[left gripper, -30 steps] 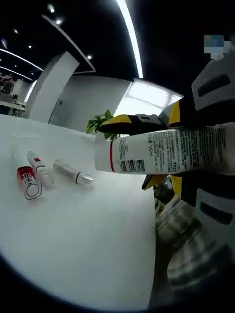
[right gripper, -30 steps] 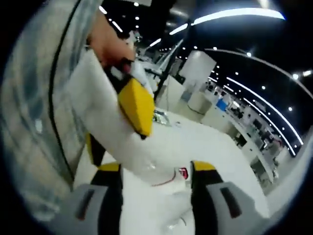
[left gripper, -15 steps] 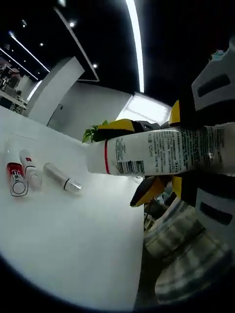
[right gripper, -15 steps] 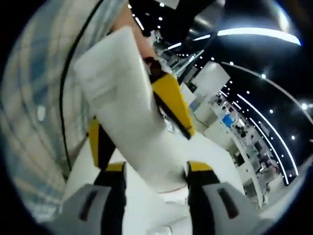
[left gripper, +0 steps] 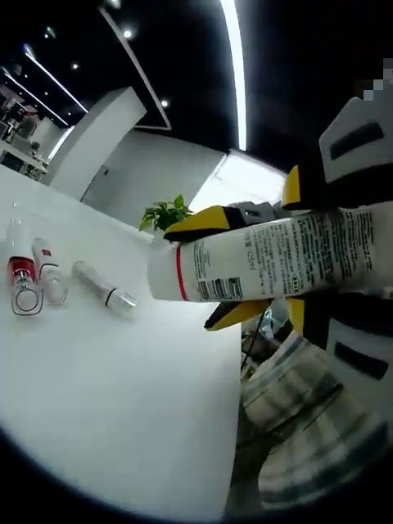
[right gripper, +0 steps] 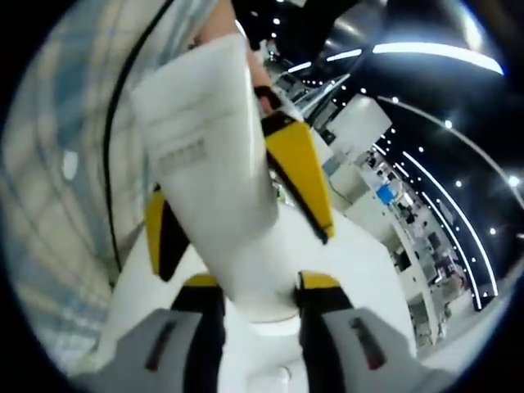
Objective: Arrange the skincare products in the storage area until every visible bottle or jar stands upright without overlapping.
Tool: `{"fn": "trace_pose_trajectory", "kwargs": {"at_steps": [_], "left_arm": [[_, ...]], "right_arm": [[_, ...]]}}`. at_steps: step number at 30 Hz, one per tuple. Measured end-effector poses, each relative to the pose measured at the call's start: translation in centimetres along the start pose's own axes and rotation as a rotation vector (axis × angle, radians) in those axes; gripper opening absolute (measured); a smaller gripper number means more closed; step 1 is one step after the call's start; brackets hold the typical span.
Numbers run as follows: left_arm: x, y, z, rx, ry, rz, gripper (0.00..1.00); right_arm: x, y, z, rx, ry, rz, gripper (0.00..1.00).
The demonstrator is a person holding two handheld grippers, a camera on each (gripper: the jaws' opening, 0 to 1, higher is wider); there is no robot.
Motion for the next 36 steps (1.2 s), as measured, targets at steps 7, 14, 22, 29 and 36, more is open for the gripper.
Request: {"fn": "trace_pose_trajectory", "kwargs": {"at_steps": [7,14,22,29,36], "left_arm": [[0.0,-0.2,-0.6,0.039,0.007,-0.022,0.41],[-0.6,-1.0,-1.1,0.071,0.016,-0.076,0.43],[-1.2,-1.8,-1.3,0.097,0.052,-0.154,0.45],[-3.1,-3.2,-2.5,0.217,0.048,-0.314,0.41],[-3.0,-3.0,-2.6,0.54,-0.122,-0.387,0.52]], "right_arm": [[-0.4,0.1,-0.5,0.007,0.01,0.011,0.29],[-0.7,0.8,-0.7,0.063,0.021,0.014,0.28],[-1.2,1.7,-0.6,0.237,0.046,-0.002,0.27],[-1.4,3.1,0.1,0.449,0.06,-0.009,0.27],[-1.1,4.3,0.4,0.732,0.099,0.007,0.27]]}}
Point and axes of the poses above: the point that each gripper's makers call its tool centre point, and the gripper's own axes: x roughly forward along the fingers, z roughly to its left, y roughly out of its underside, the point moved 8 cm from there along -x, roughly backward along the fingers, and after that the axes turned 2 degrees about -x, right-handed, at the moved point
